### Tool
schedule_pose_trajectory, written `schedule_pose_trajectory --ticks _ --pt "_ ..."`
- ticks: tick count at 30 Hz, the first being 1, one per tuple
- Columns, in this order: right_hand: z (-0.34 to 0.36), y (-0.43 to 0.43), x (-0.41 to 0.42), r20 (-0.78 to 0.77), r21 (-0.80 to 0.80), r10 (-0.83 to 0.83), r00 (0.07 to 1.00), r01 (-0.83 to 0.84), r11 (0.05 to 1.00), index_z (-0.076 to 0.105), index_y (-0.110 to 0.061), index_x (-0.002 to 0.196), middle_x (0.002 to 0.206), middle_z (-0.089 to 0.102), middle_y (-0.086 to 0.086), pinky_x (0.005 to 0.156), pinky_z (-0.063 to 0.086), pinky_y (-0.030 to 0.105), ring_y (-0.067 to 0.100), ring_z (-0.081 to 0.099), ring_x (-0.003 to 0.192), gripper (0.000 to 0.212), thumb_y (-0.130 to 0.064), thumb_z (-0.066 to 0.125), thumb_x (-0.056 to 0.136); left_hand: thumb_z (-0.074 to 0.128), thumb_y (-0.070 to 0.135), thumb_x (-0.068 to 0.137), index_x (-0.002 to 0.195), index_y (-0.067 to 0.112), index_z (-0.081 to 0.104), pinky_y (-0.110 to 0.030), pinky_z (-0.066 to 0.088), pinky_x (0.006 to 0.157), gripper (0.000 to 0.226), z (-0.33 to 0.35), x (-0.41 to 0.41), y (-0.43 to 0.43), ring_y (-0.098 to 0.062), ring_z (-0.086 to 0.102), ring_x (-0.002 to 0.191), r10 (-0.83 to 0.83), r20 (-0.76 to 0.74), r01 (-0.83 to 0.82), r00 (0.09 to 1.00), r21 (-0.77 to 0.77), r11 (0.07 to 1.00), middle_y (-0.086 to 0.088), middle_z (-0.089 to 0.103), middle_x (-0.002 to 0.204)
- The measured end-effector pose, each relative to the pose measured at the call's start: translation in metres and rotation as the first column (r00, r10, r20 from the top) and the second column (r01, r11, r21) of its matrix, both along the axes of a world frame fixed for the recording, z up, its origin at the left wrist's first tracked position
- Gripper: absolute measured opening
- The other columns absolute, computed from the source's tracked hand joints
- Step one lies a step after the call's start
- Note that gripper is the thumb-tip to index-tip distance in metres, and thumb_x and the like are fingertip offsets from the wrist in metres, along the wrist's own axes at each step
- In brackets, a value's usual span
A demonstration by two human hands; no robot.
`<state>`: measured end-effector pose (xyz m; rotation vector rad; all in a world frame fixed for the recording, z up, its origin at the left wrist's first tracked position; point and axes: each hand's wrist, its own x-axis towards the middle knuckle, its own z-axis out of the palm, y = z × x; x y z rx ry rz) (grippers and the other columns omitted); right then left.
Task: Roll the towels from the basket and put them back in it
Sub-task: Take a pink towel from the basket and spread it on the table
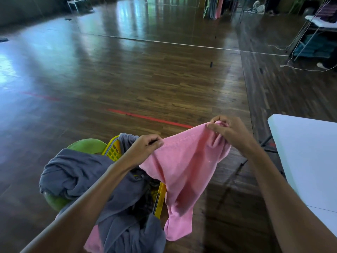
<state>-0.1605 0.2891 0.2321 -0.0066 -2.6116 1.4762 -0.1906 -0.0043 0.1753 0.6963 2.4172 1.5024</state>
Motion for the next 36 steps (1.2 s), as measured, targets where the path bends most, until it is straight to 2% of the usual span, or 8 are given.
schedule_pose_trajectory --ticks 3,6,9,12,23,27,31,36 --pt "0.001 -0.014 -0.002 0.049 0.108 0.111 0.993 -0.116 0.987 0.07 -0.032 0.085 0.082 0.07 -0.015 0.074 0.049 0.027 0.003 0.065 0.079 0.007 -0.029 0.074 0.081 0.054 0.03 0.092 0.077 0.019 0.061 -0.03 0.04 0.07 0.02 0.018 0.0 0.02 -0.007 0.049 0.073 -0.038 -0.071 0.038 0.997 -0.002 0.999 -0.006 0.058 0.074" --pt "0.001 -0.034 -0.001 0.112 0.129 0.302 0.947 -0.315 0.94 0.067 -0.047 0.107 0.108 0.069 -0.021 0.089 0.051 0.026 -0.002 0.065 0.098 0.032 -0.05 0.073 0.075 0.053 0.036 0.092 0.078 0.02 0.061 -0.032 0.037 0.066 0.023 0.038 -0.001 0.041 -0.009 0.045 0.069 -0.097 -0.137 0.096 0.986 -0.018 0.995 -0.012 0.056 0.074" --pt "-0.002 -0.04 0.0 0.117 0.064 0.32 0.94 -0.328 0.942 0.069 -0.043 0.11 0.094 0.073 -0.017 0.085 0.054 0.028 0.0 0.067 0.088 0.029 -0.042 0.074 0.081 0.054 0.031 0.095 0.078 0.021 0.061 -0.03 0.037 0.066 0.02 0.046 -0.004 0.047 -0.008 0.046 0.068 -0.139 -0.16 0.135 0.977 -0.033 0.99 -0.012 0.055 0.073" --pt "-0.004 -0.042 0.002 0.082 0.035 0.319 0.944 -0.322 0.946 0.073 -0.031 0.086 0.077 0.07 -0.012 0.074 0.052 0.031 0.004 0.064 0.076 0.006 -0.037 0.073 0.085 0.055 0.033 0.094 0.078 0.024 0.062 -0.029 0.038 0.067 0.02 0.047 -0.006 0.044 -0.005 0.048 0.069 -0.159 -0.126 0.157 0.979 -0.027 0.987 -0.001 0.056 0.071" --pt "0.008 0.006 0.006 -0.096 -0.102 -0.041 0.995 0.031 0.994 0.071 -0.012 0.067 0.063 0.065 0.007 0.069 0.042 0.031 0.008 0.056 0.067 0.018 -0.028 0.07 0.074 0.056 0.036 0.09 0.082 0.008 0.065 -0.028 0.04 0.071 0.031 0.018 -0.004 -0.002 -0.004 0.048 0.076 -0.058 -0.034 0.057 0.998 -0.026 0.998 0.003 0.056 0.077" --pt "0.005 -0.011 0.007 -0.058 0.108 0.044 0.997 -0.038 0.993 0.073 -0.027 0.08 0.073 0.069 -0.014 0.066 0.044 0.02 -0.001 0.06 0.067 0.006 -0.033 0.071 0.082 0.055 0.032 0.091 0.08 0.012 0.063 -0.027 0.039 0.07 0.025 0.033 0.0 0.011 -0.002 0.047 0.074 -0.067 -0.075 0.066 0.995 -0.008 0.998 0.009 0.054 0.074" --pt "0.0 -0.04 0.008 -0.014 0.086 0.277 0.961 -0.275 0.958 0.066 -0.036 0.123 0.075 0.064 -0.028 0.066 0.043 0.015 0.0 0.054 0.061 0.04 -0.03 0.074 0.085 0.057 0.025 0.097 0.081 0.014 0.062 -0.026 0.038 0.068 0.02 0.055 0.003 0.04 -0.003 0.045 0.071 -0.143 -0.153 0.139 0.978 -0.035 0.99 0.01 0.05 0.072" --pt "-0.001 -0.045 0.009 0.025 -0.036 0.365 0.93 -0.365 0.93 0.074 -0.02 0.1 0.066 0.061 -0.022 0.066 0.041 0.021 -0.002 0.052 0.064 0.012 -0.023 0.07 0.089 0.056 0.028 0.097 0.081 0.013 0.063 -0.031 0.038 0.066 0.023 0.062 0.0 0.043 -0.005 0.046 0.069 -0.189 -0.167 0.18 0.968 -0.07 0.981 -0.001 0.052 0.07"
